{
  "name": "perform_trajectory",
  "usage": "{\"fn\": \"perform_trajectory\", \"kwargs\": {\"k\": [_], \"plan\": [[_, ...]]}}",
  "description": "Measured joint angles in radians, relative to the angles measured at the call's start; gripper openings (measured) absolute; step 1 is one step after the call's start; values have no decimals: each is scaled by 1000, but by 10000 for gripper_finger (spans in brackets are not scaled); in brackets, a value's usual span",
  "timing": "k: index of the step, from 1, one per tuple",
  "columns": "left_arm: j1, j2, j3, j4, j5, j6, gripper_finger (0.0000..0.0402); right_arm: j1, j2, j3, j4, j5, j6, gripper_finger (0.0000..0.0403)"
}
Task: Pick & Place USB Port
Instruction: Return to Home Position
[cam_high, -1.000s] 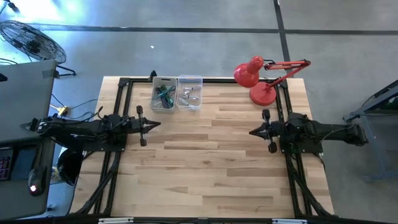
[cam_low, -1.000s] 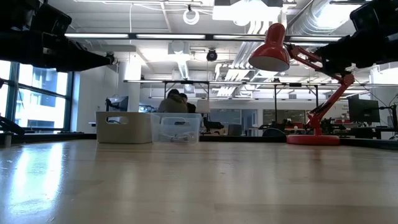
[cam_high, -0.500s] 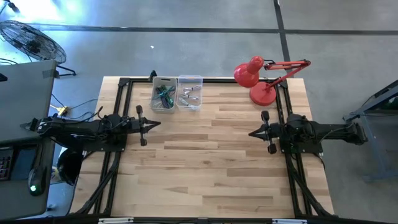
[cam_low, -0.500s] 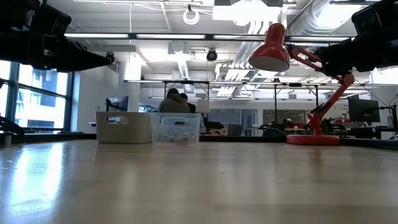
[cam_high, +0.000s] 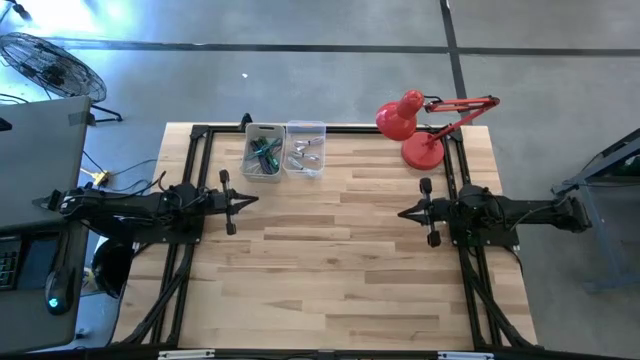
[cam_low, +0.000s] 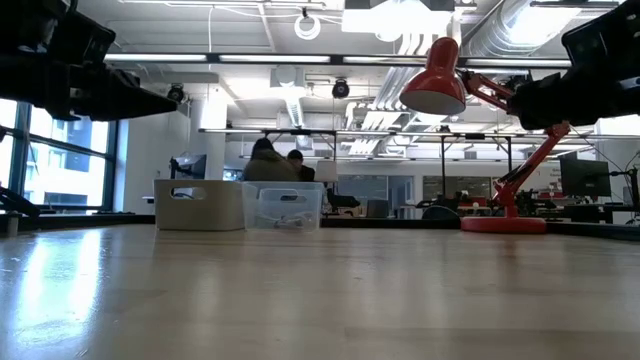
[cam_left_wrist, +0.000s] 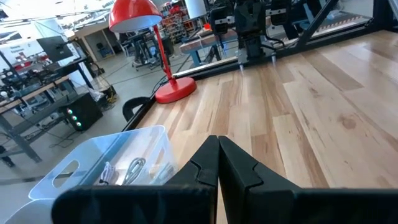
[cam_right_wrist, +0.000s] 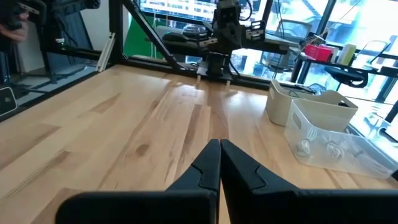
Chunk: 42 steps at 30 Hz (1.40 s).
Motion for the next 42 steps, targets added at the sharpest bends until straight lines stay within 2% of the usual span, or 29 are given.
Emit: {"fn": "perform_trajectory", "kwargs": {"k": [13,26,36,42], "plan": [[0,0,0,-103,-15,0,0,0,0,0,-8,3,78,1],[0,0,0,-97,-7,-1,1,0,-3,0,-11,3,80,1],[0,0,0,-97,-7,-1,1,-4,-141,0,-11,3,80,1],[0,0,0,-97,-6,-1,1,-4,-139,-1,21,0,80,1]]}}
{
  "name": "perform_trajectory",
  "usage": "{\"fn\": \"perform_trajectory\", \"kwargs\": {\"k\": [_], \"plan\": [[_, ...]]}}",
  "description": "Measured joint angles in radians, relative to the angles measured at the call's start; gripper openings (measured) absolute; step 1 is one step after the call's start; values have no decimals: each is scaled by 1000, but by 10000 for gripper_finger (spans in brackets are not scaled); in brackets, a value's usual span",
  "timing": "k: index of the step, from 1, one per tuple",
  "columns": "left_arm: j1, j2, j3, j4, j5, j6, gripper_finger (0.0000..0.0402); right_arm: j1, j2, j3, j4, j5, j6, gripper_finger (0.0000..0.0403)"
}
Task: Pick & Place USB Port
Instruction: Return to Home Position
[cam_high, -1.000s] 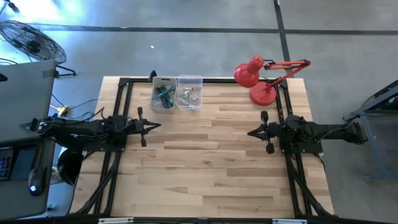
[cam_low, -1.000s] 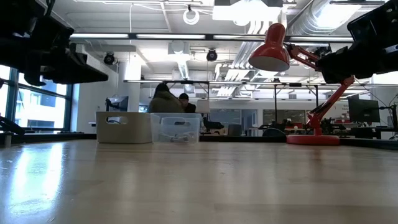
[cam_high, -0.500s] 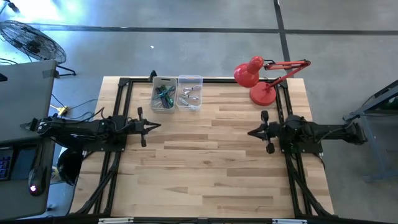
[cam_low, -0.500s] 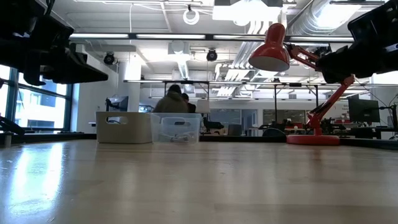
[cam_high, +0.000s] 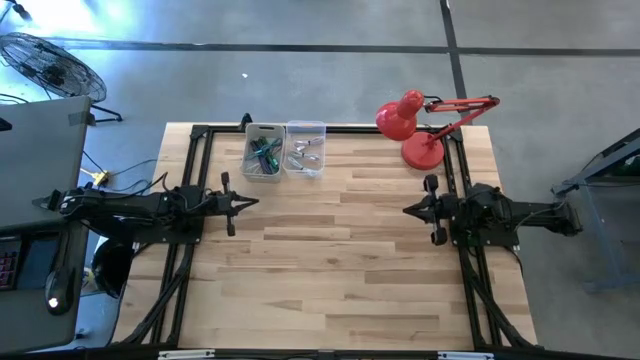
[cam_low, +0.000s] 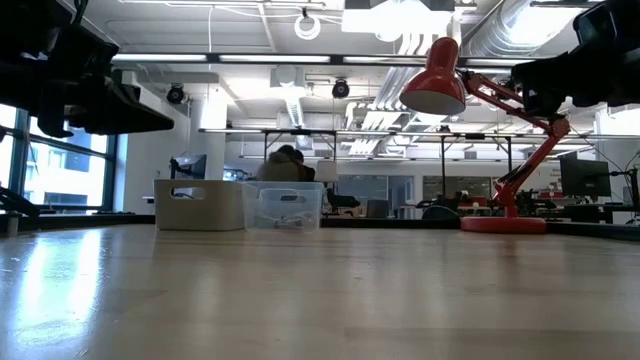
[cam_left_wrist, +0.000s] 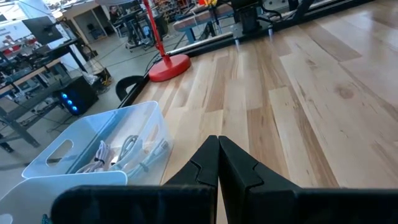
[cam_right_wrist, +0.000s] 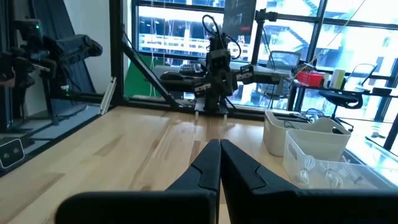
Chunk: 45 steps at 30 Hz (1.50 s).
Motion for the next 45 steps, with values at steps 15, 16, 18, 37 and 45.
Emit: {"fn": "perform_trajectory", "kwargs": {"k": [15,16,18,37,45], "plan": [[0,0,0,0,0,0,1,0,1,0,4,1,0,4],[0,0,0,0,0,0,1,0,1,0,4,2,0,4],[0,0,0,0,0,0,1,0,2,0,5,2,0,3],[0,-79,0,0,1,0,1,0,2,0,7,2,0,1],[0,-212,0,0,1,0,1,0,2,0,7,2,0,2]]}}
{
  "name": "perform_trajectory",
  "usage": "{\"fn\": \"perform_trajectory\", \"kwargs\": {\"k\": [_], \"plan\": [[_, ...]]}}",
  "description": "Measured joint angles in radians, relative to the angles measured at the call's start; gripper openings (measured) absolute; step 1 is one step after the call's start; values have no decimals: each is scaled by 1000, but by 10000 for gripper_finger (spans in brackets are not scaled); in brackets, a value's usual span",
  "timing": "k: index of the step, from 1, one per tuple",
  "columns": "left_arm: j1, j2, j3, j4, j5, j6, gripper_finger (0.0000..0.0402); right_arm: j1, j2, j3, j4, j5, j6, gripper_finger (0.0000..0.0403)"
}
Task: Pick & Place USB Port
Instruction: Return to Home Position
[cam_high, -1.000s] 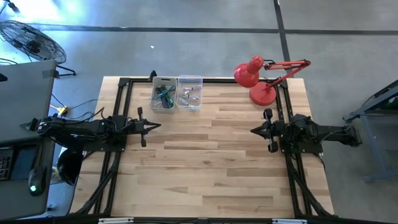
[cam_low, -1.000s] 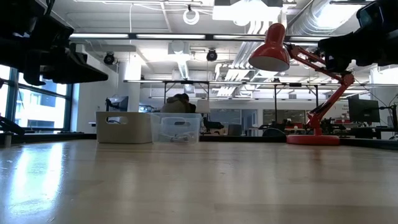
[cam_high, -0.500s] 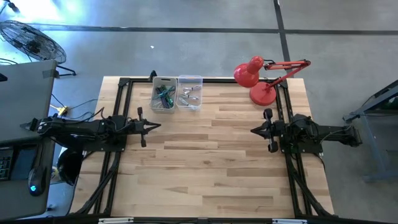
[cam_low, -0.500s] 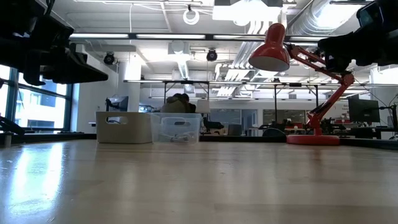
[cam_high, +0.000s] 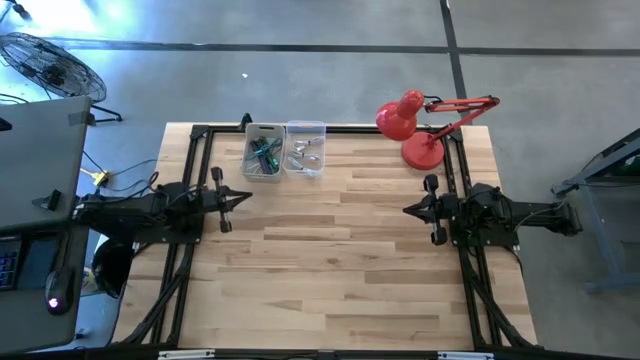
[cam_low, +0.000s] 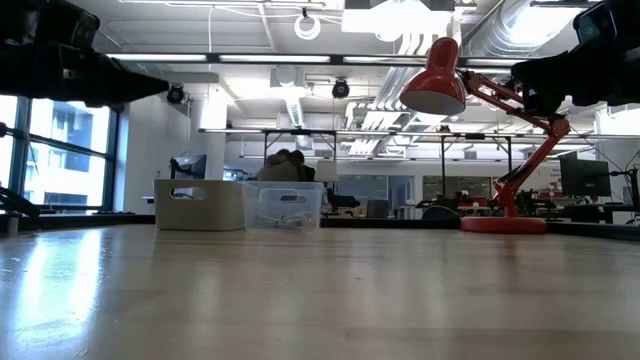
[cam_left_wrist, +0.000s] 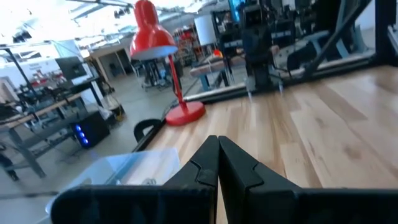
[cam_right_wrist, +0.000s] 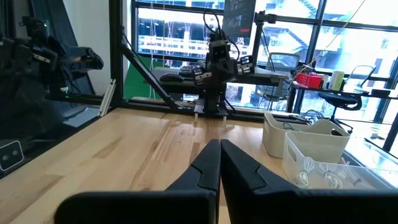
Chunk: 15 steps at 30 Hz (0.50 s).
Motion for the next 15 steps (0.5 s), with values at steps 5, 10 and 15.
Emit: {"fn": "perform_trajectory", "kwargs": {"k": [5,10,15], "plan": [[0,-1,12,-2,0,0,1,0,0,0,0,0,0,2],[0,-1,14,2,0,0,1,0,0,0,0,0,0,5],[0,-1,15,-8,0,0,1,0,0,0,0,0,0,1]]}}
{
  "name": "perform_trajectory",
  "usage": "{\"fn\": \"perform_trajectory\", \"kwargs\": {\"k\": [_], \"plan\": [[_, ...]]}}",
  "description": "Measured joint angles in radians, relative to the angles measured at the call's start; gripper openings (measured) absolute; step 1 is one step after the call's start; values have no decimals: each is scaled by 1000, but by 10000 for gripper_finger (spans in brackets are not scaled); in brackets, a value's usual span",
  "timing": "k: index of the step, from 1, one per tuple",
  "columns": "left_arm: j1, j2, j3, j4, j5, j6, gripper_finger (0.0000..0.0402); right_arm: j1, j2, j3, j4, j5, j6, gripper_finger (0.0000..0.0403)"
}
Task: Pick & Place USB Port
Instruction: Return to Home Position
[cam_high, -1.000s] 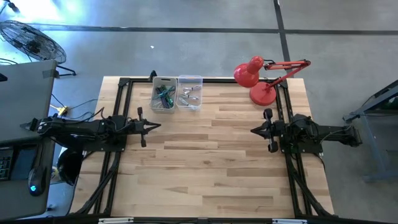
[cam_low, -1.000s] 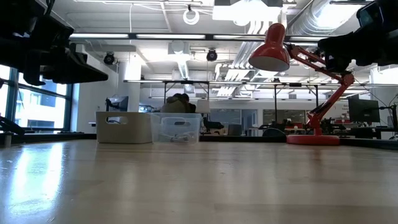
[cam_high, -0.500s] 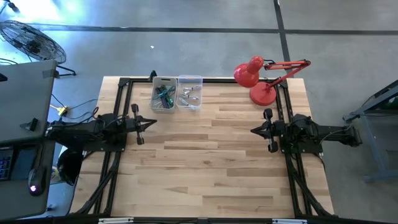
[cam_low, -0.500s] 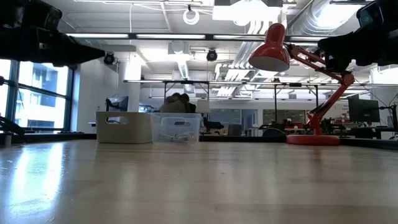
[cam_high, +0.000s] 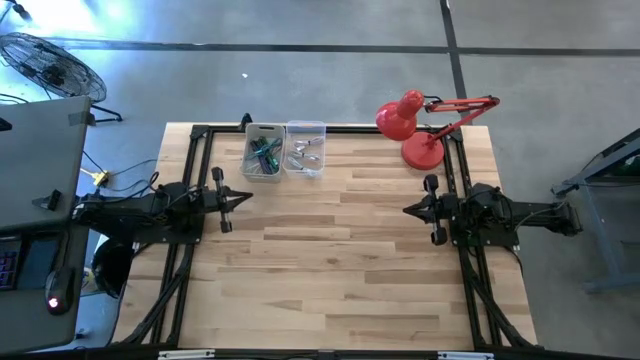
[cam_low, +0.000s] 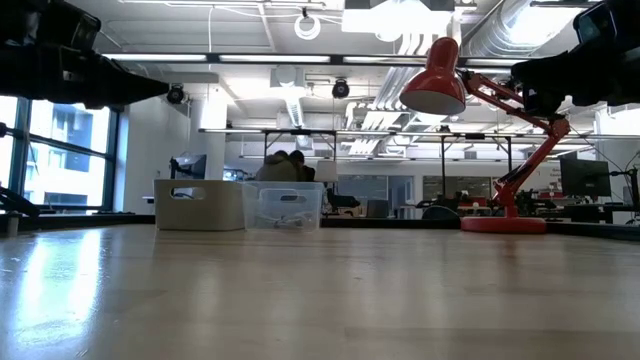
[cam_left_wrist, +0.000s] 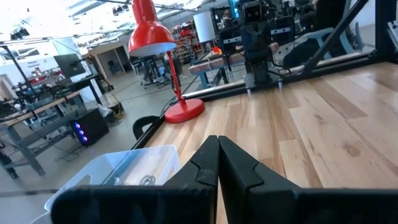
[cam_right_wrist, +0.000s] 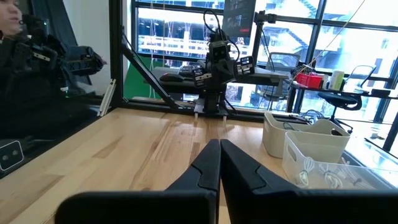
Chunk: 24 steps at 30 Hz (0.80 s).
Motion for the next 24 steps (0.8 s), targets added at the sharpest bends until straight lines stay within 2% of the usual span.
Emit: {"fn": "perform_trajectory", "kwargs": {"k": [24], "plan": [[0,0,2,-14,0,0,1,0,0,0,-1,0,0,1]]}}
